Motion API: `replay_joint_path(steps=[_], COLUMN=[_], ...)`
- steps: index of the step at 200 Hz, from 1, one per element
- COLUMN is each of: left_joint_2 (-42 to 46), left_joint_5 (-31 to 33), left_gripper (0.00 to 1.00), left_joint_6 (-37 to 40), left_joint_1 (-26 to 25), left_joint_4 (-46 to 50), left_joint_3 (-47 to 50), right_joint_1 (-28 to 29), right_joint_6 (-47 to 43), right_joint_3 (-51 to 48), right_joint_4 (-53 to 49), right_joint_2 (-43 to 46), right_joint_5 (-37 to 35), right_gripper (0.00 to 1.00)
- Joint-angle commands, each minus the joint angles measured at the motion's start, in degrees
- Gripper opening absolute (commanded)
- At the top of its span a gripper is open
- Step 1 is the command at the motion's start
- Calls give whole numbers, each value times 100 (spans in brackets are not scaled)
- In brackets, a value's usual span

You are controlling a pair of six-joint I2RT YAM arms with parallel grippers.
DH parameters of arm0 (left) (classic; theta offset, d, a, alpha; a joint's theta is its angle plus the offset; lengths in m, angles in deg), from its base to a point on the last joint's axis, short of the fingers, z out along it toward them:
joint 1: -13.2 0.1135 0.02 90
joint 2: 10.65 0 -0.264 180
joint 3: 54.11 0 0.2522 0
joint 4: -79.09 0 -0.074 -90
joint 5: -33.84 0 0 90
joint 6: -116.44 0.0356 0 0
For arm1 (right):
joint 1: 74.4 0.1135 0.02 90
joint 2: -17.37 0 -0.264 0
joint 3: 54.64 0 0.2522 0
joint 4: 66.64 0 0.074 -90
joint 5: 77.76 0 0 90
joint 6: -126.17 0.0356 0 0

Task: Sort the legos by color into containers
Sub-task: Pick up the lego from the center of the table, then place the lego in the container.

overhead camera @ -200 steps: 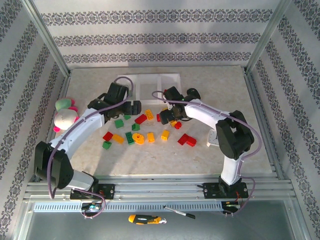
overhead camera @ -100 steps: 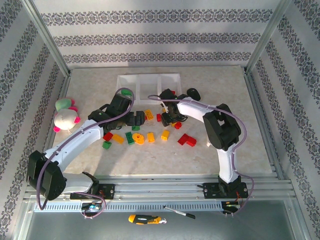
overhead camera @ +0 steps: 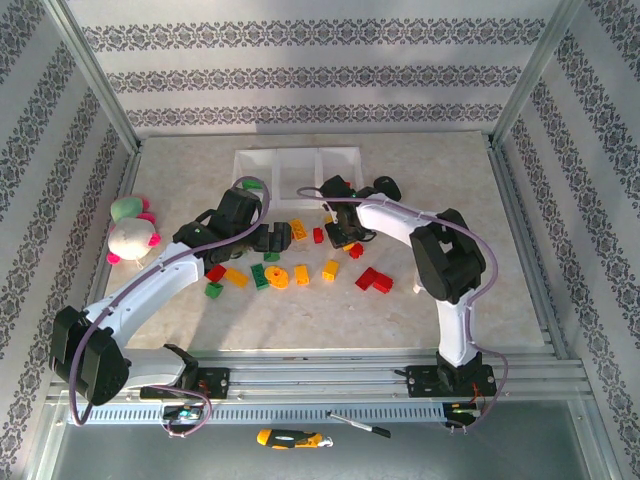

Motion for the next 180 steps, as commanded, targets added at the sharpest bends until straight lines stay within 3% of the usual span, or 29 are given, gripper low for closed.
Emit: replay_joint_path(steps=[1, 57, 101, 180], left_joint_2=[285, 585, 816, 941], left_joint_5=[-134, -885, -581, -157], left_gripper=[99, 99, 99, 100], left_joint_6=[665, 1544, 1554, 1599], left_joint_1=[-73, -75, -71, -69], left_joint_4=[-567, -1480, -2312, -2220], left_joint_3=[175, 698, 1209, 1415], right_joint_1=[-15, 67, 58, 145], right_joint_6=[160, 306, 513, 341], right_joint_3=[-1, 440, 1443, 3359], right_joint_4=[1, 771, 1339, 1999], right_joint_2=[530, 738, -7, -1701], right_joint_5=[13, -46, -155, -648], right_gripper=[35, 33, 33, 30])
